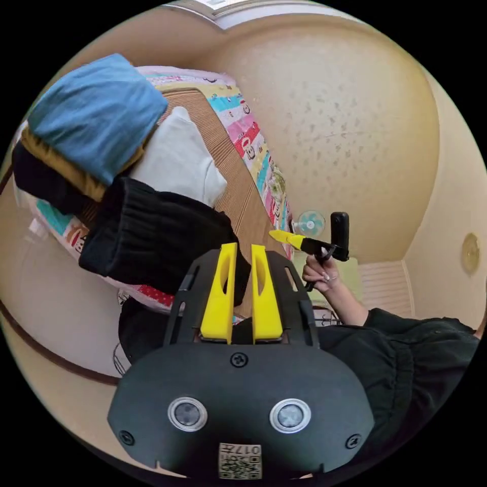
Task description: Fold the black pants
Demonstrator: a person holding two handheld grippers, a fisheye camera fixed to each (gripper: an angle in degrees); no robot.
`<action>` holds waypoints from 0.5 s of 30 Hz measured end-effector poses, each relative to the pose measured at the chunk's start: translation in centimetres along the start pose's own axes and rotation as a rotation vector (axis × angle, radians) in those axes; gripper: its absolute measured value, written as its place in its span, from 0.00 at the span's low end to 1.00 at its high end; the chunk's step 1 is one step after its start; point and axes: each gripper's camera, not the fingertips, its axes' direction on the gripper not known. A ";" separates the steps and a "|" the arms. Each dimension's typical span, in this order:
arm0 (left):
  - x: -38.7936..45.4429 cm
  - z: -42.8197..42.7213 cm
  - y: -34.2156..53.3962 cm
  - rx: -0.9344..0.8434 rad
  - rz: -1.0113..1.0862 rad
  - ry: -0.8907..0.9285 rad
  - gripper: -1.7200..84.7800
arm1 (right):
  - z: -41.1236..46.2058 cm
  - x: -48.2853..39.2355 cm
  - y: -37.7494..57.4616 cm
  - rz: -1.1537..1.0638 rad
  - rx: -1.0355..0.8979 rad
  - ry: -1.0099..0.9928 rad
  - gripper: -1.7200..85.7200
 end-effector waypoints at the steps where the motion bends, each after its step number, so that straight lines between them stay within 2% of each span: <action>1: -0.8 -0.7 0.0 0.032 -0.033 -0.018 0.08 | 3.2 -2.6 -3.0 -0.089 -0.078 0.093 0.21; 3: -3.9 -3.2 0.3 0.141 -0.155 -0.065 0.08 | 8.4 -6.8 -6.4 -0.244 -0.175 0.223 0.22; 5: -5.9 -4.3 0.1 0.172 -0.215 -0.060 0.08 | 15.4 -11.3 -8.6 -0.418 -0.261 0.355 0.23; 7: -7.7 -5.0 -0.4 0.185 -0.261 -0.064 0.09 | 21.0 -13.2 -9.3 -0.501 -0.359 0.452 0.23; 11: -10.8 -6.3 -2.0 0.215 -0.336 -0.075 0.09 | 32.0 -10.5 -8.7 -0.620 -0.632 0.843 0.20; 13: -12.1 -6.5 -2.9 0.224 -0.370 -0.073 0.09 | 33.9 -9.5 -7.6 -0.778 -0.645 1.017 0.16; 15: -13.6 -6.6 -4.5 0.228 -0.404 -0.072 0.08 | 34.3 -9.7 -6.9 -0.921 -0.646 1.061 0.12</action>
